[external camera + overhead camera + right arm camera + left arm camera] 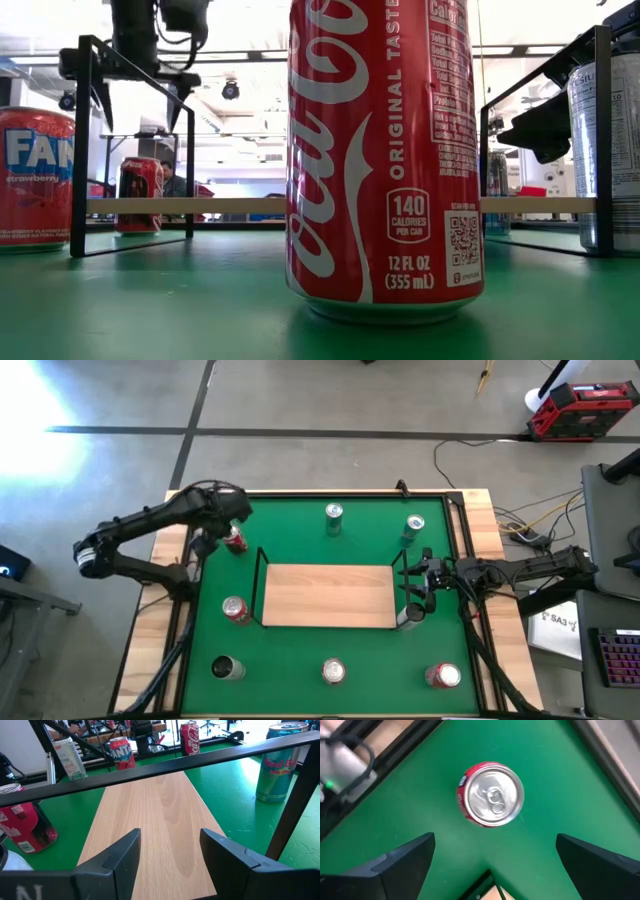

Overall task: Place canned beverage on shelf
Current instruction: Put the top red soda can on the shelf, then put the left blue soda can on the shelf

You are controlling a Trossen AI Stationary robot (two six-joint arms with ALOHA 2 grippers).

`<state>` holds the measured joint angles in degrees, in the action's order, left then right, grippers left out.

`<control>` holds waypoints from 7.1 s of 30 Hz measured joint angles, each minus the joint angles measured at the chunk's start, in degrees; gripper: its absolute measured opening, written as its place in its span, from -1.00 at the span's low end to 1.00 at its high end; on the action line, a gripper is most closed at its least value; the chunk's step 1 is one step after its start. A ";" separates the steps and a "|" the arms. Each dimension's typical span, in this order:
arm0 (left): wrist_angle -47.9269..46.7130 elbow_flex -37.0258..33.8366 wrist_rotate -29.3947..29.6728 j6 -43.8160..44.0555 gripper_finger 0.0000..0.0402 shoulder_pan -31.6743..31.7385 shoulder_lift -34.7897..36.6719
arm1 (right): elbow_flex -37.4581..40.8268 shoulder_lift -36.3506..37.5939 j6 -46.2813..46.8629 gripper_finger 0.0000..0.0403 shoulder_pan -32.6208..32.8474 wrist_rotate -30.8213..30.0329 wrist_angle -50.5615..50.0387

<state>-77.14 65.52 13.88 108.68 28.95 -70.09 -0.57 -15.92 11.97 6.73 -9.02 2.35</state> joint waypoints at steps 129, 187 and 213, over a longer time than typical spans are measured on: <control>-8.40 41.56 -10.73 -28.64 0.43 -23.65 -41.43 | 0.01 -0.02 -0.02 -0.03 0.01 3.45 -0.22; 8.50 17.77 -13.42 -23.97 0.55 -24.64 -27.33 | -0.01 -0.35 -0.02 -0.03 0.01 3.15 -0.33; -1.66 34.41 -1.45 -27.10 0.96 -24.48 -30.19 | 0.00 -0.37 0.00 -0.03 0.00 3.04 -0.35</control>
<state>-78.80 99.92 12.43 81.57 4.48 -100.29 -0.57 -16.29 11.97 6.73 -5.98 2.00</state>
